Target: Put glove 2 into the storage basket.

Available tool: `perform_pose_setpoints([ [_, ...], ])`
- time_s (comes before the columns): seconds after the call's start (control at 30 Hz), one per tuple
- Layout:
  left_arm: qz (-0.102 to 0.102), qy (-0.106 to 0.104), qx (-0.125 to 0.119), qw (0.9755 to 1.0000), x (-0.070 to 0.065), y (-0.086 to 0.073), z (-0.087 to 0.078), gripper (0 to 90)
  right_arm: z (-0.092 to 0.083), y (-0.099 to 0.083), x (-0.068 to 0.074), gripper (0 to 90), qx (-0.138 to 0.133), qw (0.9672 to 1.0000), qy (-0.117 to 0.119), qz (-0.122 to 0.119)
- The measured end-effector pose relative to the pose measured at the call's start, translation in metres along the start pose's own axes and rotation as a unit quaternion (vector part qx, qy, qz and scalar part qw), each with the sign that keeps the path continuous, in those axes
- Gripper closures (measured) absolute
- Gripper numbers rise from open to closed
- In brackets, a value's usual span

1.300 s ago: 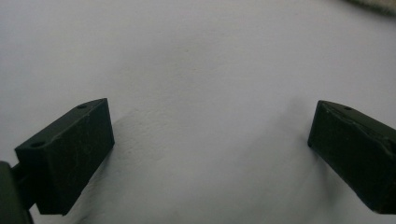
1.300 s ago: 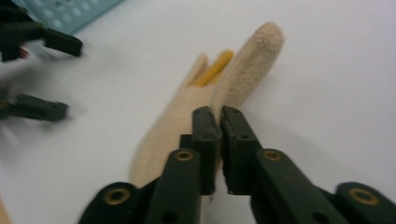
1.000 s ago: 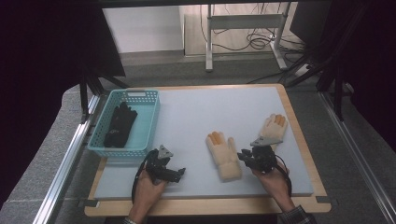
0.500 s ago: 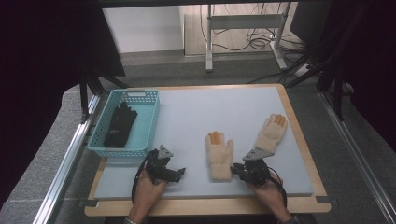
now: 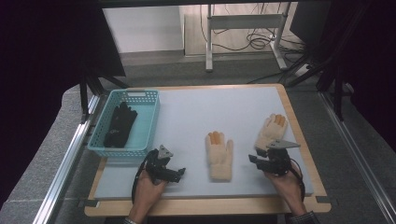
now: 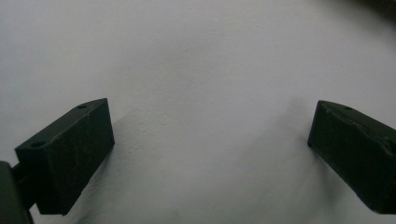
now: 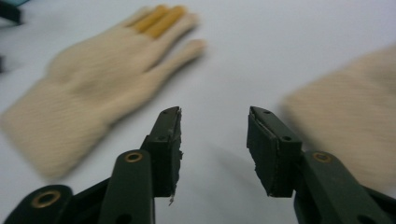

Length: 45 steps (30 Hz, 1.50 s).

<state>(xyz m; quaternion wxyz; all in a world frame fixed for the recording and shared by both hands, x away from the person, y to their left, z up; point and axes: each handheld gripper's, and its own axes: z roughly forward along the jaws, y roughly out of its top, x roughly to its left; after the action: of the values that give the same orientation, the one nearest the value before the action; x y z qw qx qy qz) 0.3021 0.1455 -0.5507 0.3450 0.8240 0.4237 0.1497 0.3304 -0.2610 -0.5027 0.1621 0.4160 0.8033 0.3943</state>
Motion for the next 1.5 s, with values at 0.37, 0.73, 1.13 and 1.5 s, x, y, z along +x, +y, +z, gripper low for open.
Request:
perform_pose_setpoints([
  [0.37, 0.003, 0.0, 0.003, 1.0, 0.0, 0.0, 0.0, 0.6, -0.018, 0.008, -0.081, 68.4, -0.009, 0.9927, -0.105, 0.057],
  [0.73, 0.003, 0.0, 0.003, 1.0, 0.0, 0.0, 0.0, 0.6, 0.003, 0.015, -0.111, 57.1, -0.01, 0.9875, -0.114, 0.108],
  [1.13, 0.003, 0.0, 0.003, 1.0, 0.0, 0.0, 0.0, 0.6, 0.02, 0.005, -0.11, 84.8, 0.015, 0.987, -0.106, 0.12],
  [1.5, 0.003, 0.0, 0.003, 1.0, 0.0, 0.0, 0.0, 0.6, 0.001, 0.026, -0.097, 86.9, -0.013, 0.9899, -0.103, 0.096],
])
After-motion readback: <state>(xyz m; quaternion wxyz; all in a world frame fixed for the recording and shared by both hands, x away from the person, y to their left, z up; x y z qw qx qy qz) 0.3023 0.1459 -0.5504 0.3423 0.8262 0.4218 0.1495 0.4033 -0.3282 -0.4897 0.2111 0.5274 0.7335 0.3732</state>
